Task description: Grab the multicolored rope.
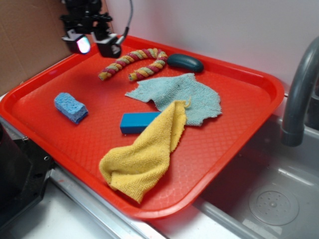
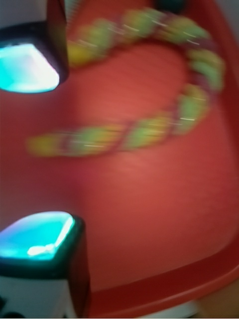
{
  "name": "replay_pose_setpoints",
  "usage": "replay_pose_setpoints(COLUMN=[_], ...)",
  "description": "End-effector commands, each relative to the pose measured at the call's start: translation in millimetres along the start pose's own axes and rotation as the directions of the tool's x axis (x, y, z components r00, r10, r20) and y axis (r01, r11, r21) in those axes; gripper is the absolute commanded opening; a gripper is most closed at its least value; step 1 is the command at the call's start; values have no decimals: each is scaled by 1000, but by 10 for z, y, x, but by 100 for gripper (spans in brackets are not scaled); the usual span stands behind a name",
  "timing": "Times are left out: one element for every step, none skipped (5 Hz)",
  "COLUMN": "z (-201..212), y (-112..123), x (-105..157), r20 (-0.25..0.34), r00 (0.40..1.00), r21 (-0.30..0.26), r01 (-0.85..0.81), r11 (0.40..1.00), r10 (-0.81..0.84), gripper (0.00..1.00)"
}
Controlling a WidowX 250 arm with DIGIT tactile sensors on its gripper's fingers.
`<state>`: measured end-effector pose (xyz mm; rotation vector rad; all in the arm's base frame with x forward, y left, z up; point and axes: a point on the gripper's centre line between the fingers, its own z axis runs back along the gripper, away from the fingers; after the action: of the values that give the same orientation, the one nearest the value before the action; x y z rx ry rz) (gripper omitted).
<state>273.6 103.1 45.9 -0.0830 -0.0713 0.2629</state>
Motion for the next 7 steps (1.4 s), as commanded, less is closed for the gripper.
replay_pose_setpoints(z=[-364, -432, -302, 174, 671, 964, 1248], y=[10, -107, -99, -134, -186, -173, -192], x=[359, 311, -99, -216, -403, -509, -584], r20=[-2, -2, 10, 91, 164, 204, 263], r00=[1000, 1000, 1000, 989, 972, 954, 913], r21=[109, 178, 189, 151, 126, 99, 107], r01=[30, 26, -19, -126, -192, -245, -347], r11=[994, 984, 982, 980, 973, 965, 932], r10=[-30, -26, 18, 113, 171, 221, 310], gripper=[100, 60, 0, 0, 0, 0, 0])
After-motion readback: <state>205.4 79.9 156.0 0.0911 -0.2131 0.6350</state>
